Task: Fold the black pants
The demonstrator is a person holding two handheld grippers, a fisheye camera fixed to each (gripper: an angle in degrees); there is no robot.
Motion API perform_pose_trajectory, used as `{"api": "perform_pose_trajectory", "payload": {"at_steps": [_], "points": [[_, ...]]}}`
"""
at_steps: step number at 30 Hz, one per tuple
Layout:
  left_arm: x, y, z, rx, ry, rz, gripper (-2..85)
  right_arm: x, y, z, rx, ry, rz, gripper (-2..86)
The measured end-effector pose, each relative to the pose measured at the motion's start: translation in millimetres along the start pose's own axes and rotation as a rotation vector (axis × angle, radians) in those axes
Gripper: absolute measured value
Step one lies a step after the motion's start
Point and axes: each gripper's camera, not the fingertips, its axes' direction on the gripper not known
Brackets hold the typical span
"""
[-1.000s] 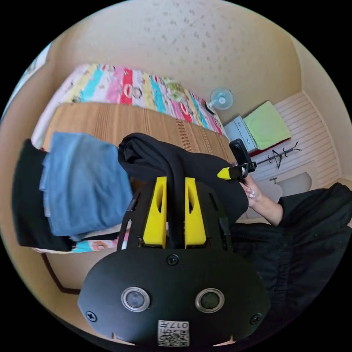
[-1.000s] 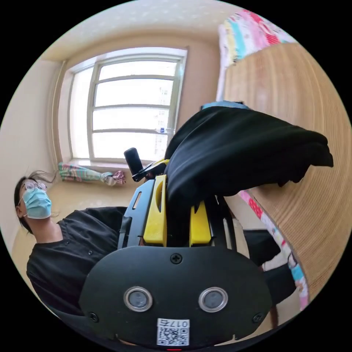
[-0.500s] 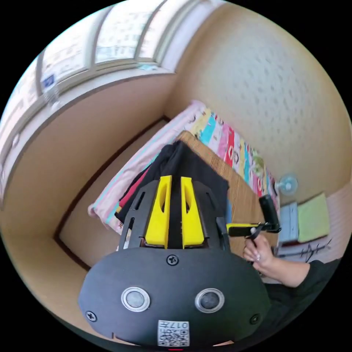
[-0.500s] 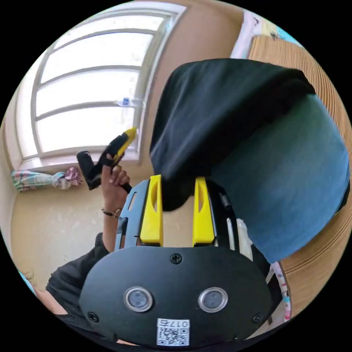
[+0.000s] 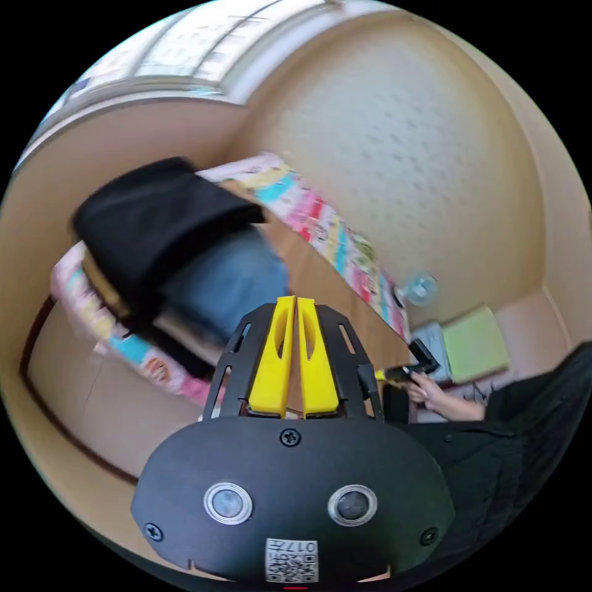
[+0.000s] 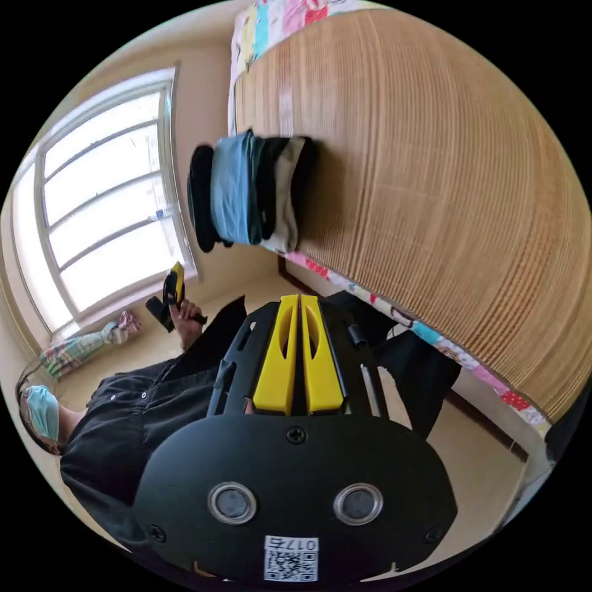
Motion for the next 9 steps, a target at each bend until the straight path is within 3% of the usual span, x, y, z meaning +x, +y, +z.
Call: {"api": "perform_pose_trajectory", "payload": {"at_steps": [2,6,9], "points": [[92.0,-16.3,67.0,-0.165,0.191,0.185,-0.9,13.5,25.3,-62.7,0.166,-0.002,0.057,0.5],[215.9,5.5,101.2,-0.094,0.311,0.461,-1.0,48.9,91.5,-144.6,0.375,-0.048,0.156,0.6],[284.8,33.0,132.4,-0.133,0.387,0.566,-1.0,94.8,141.3,-155.6,0.399,-0.082,0.313,0.7]]}}
